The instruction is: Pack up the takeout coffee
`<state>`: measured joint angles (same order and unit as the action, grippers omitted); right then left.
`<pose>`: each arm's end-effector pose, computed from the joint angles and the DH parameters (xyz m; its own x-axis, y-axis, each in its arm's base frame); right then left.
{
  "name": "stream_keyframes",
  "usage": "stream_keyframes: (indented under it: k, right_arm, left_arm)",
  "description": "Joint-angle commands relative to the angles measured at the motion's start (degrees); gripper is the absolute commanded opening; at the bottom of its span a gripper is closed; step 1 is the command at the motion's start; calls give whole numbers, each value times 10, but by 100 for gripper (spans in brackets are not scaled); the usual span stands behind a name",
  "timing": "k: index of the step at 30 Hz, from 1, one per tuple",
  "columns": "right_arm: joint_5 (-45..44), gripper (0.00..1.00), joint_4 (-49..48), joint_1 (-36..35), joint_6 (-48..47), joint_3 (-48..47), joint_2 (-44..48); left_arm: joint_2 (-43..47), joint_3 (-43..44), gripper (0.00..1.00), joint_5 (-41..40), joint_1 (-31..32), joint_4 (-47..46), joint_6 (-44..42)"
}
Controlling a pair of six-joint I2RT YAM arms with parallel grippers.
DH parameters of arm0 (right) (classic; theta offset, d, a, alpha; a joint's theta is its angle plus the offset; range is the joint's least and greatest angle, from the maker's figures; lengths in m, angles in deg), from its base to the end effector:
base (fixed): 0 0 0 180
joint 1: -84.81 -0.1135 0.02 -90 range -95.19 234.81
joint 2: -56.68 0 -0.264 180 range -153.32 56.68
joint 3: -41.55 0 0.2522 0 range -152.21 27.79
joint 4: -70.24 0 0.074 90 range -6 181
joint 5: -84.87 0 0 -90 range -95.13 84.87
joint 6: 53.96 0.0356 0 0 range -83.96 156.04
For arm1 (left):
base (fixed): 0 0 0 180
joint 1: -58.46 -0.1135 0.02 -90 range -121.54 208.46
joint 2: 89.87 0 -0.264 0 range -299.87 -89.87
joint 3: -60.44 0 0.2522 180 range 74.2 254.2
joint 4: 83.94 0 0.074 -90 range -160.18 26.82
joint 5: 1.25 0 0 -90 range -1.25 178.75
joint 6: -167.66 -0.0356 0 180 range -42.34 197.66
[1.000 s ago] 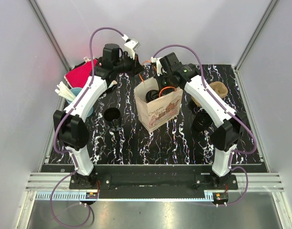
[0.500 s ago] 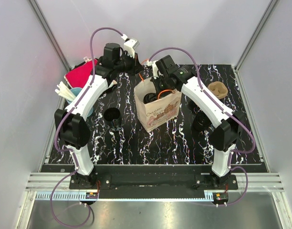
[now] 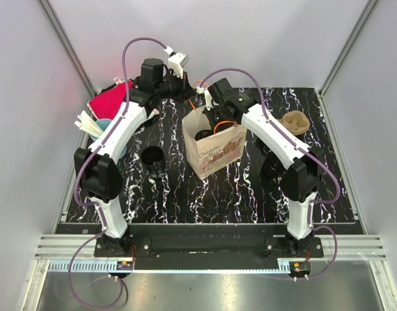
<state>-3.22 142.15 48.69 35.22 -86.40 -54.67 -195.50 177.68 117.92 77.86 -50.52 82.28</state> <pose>0.3387 0.2486 0.3413 -0.6555 -0.4960 -0.5695 -0.6139 0.7891 0.0193 0.4052 -0.1611 0.3795 -0.4070 0.0688 -0.9108 0.6863 0.6810 -0.2553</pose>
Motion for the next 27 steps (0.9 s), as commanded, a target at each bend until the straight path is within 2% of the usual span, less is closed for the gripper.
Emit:
stream_keyframes:
  k: [1,27]
  right_arm:
    - [-16,0,-18,-7,0,-14,-3]
    - [-13,0,-30,-6,-9,6,-6]
  left_arm:
    - [16,1,0,8,-2,-29,7]
    - [23,-9,0,19,-1,-36,14]
